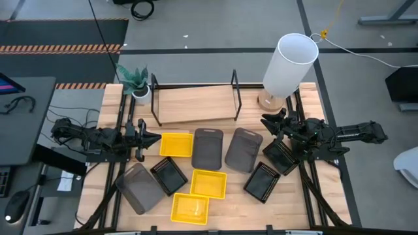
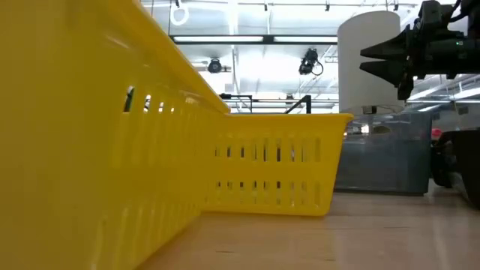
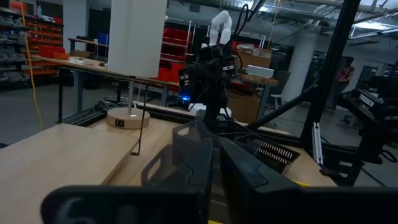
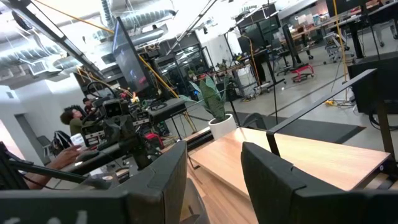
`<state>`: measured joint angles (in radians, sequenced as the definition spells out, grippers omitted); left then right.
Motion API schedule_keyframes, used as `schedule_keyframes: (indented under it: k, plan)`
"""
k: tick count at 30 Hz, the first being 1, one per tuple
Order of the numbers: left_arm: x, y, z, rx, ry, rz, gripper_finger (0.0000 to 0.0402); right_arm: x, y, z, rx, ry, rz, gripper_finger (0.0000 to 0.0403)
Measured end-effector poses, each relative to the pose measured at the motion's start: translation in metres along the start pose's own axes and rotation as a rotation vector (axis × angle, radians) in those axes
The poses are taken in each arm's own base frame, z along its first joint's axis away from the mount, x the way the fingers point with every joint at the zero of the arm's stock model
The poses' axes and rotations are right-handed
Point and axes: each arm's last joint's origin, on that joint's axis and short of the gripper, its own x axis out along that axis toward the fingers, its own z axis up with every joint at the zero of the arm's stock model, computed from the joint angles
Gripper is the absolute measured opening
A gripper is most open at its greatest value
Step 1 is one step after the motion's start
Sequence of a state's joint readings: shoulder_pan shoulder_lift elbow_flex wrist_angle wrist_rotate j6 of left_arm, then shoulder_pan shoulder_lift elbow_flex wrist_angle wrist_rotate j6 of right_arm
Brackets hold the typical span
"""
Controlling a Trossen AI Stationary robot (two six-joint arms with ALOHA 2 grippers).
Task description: Stack baskets on shelf by color
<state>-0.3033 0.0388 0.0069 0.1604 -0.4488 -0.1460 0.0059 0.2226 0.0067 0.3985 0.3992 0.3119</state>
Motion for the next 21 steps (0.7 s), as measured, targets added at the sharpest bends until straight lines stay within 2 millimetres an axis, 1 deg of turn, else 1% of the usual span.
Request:
schedule_keyframes:
  k: [6,15,21]
  plan:
    - [0.0000,0.0000,0.0000,0.000,0.000,0.000,0.0028,0.0000,0.0000,0.0001,0.001,-0.001,0.000,0.0158]
    - [0.0000,0.0000,-0.0001,0.000,0.000,0.000,0.0036,0.0000,0.0000,0.0001,0.001,-0.001,0.000,0.0158]
    - [0.0000,0.0000,0.0000,0.000,0.000,0.000,0.0028,0.0000,0.0000,0.0001,0.001,-0.001,0.000,0.0158]
